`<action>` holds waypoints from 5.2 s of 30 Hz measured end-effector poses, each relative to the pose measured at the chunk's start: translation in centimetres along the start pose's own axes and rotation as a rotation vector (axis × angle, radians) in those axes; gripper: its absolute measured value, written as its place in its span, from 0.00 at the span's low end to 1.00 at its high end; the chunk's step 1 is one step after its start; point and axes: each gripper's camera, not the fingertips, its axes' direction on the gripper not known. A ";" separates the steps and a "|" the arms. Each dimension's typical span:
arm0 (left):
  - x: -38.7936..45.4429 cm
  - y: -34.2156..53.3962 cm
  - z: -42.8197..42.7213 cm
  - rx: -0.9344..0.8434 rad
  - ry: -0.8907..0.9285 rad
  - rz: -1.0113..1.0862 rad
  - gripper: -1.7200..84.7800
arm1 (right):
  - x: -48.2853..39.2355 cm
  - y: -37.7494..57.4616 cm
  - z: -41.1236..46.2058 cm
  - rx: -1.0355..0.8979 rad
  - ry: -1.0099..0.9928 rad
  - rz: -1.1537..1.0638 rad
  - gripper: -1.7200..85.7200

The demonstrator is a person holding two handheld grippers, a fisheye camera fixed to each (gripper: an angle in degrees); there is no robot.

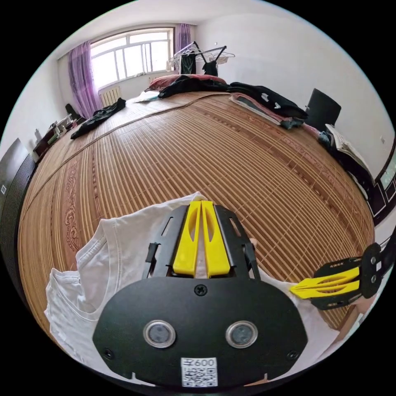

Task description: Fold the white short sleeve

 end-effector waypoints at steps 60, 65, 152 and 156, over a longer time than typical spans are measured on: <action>0.6 -3.4 -13.8 -0.292 0.608 0.190 0.02 | 5.8 -4.1 -9.9 -0.004 -0.222 0.158 0.01; -1.1 -6.2 -14.5 -0.251 0.580 0.112 0.02 | 6.1 -4.4 -10.3 0.002 -0.226 0.172 0.01; 2.9 16.7 -22.2 0.113 0.253 -0.137 0.02 | 5.7 -1.2 -2.3 0.068 -0.141 0.055 0.01; 7.1 27.6 -28.7 0.066 0.185 0.066 0.02 | 4.6 -0.2 0.6 0.101 -0.272 0.039 0.01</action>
